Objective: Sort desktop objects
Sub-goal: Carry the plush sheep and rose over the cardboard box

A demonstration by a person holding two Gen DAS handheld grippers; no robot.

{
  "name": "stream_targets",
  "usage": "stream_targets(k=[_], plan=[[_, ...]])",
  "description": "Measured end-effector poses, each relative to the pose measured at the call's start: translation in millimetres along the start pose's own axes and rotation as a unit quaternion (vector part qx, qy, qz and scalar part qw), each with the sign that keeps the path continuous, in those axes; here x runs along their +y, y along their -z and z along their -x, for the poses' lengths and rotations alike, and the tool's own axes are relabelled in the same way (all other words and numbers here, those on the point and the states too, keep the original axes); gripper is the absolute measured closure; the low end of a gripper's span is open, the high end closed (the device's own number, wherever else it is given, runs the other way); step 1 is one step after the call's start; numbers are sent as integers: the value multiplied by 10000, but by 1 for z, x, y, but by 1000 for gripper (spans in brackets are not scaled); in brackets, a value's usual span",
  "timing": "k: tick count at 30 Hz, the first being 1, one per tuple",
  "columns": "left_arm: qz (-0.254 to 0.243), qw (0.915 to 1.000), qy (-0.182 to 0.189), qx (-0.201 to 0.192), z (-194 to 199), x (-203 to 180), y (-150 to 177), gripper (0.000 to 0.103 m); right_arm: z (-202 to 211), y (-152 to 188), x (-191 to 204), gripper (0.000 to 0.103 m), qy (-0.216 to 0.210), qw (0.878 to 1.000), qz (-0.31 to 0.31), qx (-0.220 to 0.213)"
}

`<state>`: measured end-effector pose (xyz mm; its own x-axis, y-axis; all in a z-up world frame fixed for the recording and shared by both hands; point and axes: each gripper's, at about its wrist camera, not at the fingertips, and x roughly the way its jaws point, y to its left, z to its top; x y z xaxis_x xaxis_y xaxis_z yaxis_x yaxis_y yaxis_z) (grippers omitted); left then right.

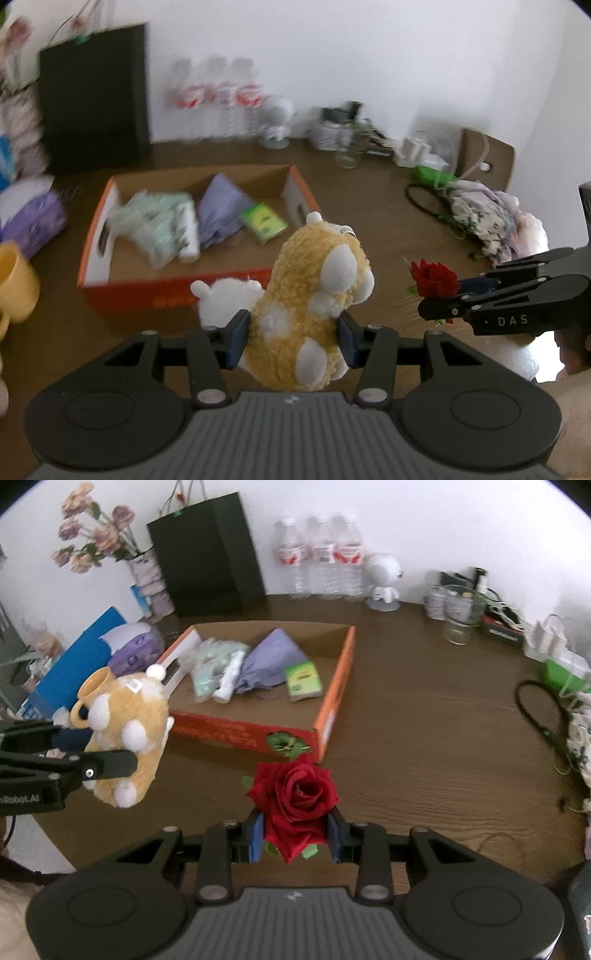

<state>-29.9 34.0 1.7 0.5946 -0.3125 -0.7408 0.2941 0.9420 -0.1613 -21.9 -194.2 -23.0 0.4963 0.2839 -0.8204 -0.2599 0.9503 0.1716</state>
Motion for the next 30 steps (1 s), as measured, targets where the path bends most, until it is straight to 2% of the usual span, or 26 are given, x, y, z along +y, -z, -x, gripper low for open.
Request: stream_targets(k=[5, 18, 24, 30], plan=[[280, 9992, -212, 193, 1, 22, 9, 54, -13, -7, 19, 71, -206, 9996, 144, 126], [493, 9974, -427, 298, 6, 64, 9, 53, -41, -30, 56, 71, -505, 9975, 347, 344], [466, 9975, -516, 154, 4, 84, -10, 53, -48, -55, 61, 71, -481, 9982, 328, 171], [253, 9981, -559, -67, -9, 105, -46, 53, -62, -98, 57, 71, -293, 9988, 390, -97]])
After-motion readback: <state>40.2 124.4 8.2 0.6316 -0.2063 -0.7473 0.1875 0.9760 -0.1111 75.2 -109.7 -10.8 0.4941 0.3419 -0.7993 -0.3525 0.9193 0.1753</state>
